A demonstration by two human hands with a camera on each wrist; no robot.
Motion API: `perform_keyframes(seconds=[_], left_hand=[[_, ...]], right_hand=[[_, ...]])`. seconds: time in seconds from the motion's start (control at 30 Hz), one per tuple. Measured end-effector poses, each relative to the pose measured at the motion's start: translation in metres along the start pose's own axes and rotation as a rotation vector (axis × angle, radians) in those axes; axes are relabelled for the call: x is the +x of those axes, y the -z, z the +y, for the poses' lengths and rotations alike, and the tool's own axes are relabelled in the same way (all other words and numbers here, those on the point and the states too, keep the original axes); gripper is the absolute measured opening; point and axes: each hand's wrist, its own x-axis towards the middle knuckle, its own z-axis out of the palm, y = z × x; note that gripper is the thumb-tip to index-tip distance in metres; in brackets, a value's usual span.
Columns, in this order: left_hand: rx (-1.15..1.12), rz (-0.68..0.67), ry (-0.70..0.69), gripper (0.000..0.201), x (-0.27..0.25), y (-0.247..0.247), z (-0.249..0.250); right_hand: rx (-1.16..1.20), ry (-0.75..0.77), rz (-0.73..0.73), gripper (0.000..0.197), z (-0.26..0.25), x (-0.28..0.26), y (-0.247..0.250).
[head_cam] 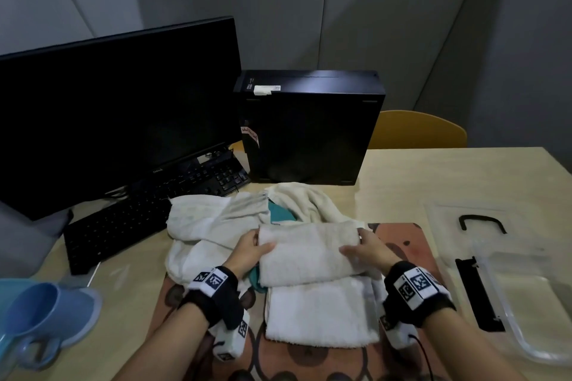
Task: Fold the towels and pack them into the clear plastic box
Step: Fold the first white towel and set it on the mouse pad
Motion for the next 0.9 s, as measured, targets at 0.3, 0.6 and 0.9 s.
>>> perform_keyframes(seconds=[0.3,0.6,0.9], left_hand=[[0.17,0.118,0.069,0.061,-0.003,-0.014,-0.006],[0.08,-0.051,-0.166,0.066,-0.055,-0.015,0.015],[0.429,-0.231,-0.015,0.082,-0.063,-0.016,-0.044]], right_hand=[[-0.119,-0.038,0.148,0.043,0.005,0.0,-0.011],[-0.009,0.032,0.031,0.066,0.015,-0.055,0.022],[-0.332,-0.007,-0.112,0.102,0.069,-0.08,-0.004]])
